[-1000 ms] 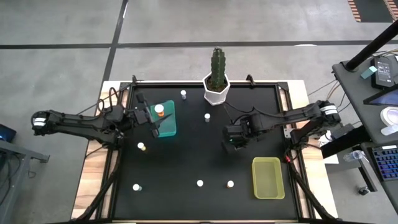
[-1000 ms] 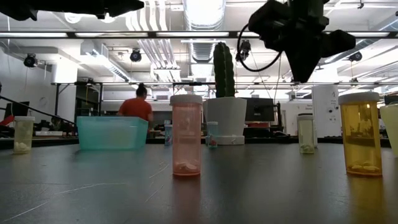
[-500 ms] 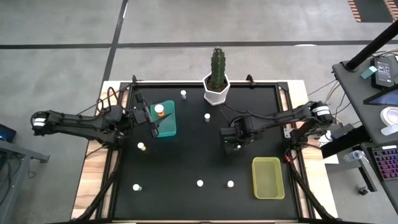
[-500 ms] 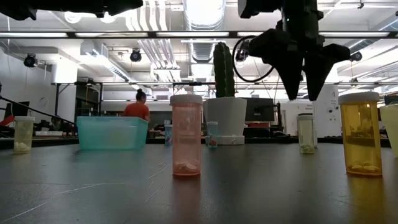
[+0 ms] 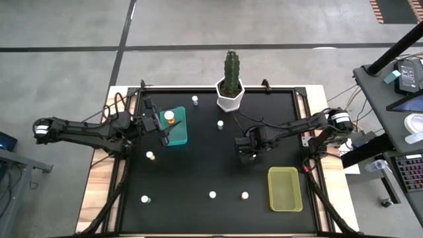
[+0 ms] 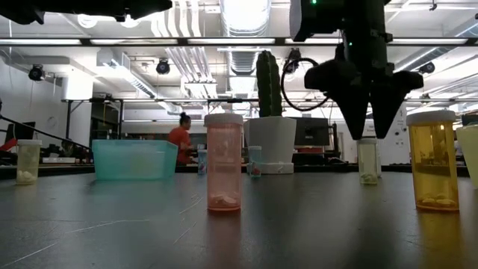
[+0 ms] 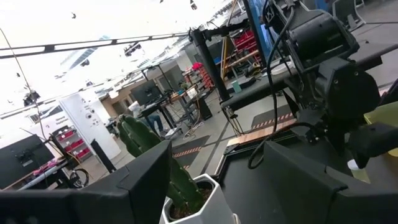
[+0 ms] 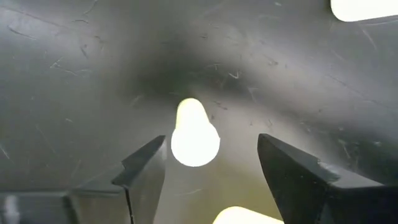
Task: Pick and place medicine bottles into bin by pill shape (circle, oval)
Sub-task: Put the right yellow tablet bottle into the yellow bin
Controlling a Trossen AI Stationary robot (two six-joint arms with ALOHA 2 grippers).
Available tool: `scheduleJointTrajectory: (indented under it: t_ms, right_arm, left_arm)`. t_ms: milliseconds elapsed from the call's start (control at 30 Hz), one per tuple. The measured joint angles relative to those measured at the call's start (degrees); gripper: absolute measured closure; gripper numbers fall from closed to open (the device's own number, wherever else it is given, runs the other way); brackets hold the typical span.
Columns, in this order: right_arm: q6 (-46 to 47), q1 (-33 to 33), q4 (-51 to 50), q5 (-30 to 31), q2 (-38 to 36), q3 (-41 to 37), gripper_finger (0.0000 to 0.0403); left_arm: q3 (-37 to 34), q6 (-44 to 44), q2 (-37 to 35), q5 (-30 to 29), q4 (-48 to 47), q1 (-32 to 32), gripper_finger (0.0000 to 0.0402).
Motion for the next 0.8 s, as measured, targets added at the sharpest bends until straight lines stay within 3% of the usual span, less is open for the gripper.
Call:
scheduleJointTrajectory:
  t_ms: [333,800]
  right_arm:
    - [0.71,0.0,5.79,-0.63,-0.3,-3.82,0.0176]
    - [0.87,0.0,6.7,-1.76,-0.36,-3.78,0.0292]
  left_arm:
    - [0.0,0.0,0.09,0.02,-0.02,0.05,0.0164]
    - [0.0,0.93,0.44,0.02,-0.1,0.07,0.0164]
